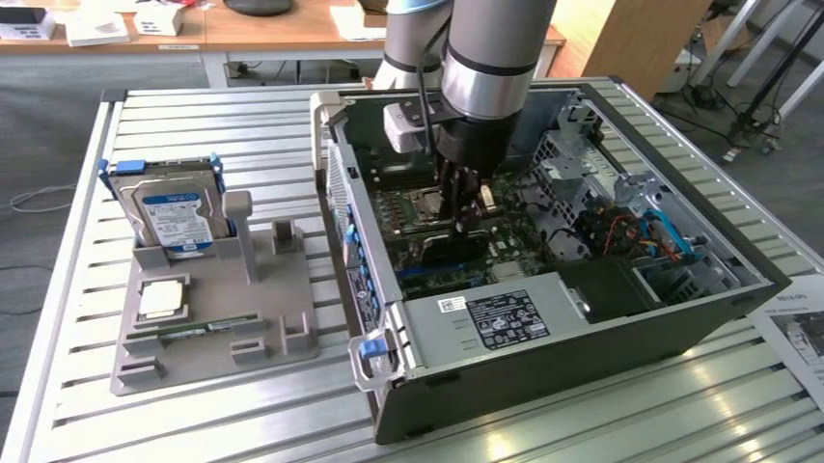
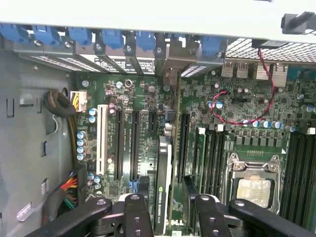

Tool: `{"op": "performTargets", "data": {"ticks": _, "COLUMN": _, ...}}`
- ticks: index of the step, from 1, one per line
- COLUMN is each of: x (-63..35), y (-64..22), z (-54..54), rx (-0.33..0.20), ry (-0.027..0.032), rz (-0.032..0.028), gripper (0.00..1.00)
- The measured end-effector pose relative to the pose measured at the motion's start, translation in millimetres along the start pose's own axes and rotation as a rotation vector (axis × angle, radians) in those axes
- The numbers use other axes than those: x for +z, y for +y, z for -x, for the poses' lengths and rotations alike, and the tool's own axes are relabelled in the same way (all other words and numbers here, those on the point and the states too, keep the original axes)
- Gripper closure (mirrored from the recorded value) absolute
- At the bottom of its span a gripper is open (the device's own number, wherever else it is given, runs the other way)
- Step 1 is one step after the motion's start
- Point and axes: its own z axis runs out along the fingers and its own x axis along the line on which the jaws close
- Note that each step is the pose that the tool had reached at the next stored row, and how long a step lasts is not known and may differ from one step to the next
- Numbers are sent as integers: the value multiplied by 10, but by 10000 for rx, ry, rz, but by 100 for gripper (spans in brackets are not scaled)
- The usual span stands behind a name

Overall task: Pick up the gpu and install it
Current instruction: 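Insert the gpu into the slot, then press down on the gpu until it lock into place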

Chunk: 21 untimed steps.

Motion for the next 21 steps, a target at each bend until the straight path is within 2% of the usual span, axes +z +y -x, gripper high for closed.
{"op": "performTargets", "data": {"ticks": 14, "x": -1, "y": 0, "z": 0, "rx": -1, "ry": 1, "rz": 1, "gripper": 62}}
{"op": "performTargets", "data": {"ticks": 17, "x": -1, "y": 0, "z": 0, "rx": 0, "ry": 1, "rz": 1, "gripper": 80}}
{"op": "performTargets", "data": {"ticks": 18, "x": -1, "y": 0, "z": 0, "rx": 0, "ry": 2, "rz": 1, "gripper": 80}}
{"op": "performTargets", "data": {"ticks": 19, "x": -1, "y": 0, "z": 0, "rx": -1, "ry": 1, "rz": 2, "gripper": 85}}
{"op": "performTargets", "data": {"ticks": 21, "x": -1, "y": 0, "z": 0, "rx": -1, "ry": 1, "rz": 1, "gripper": 89}}
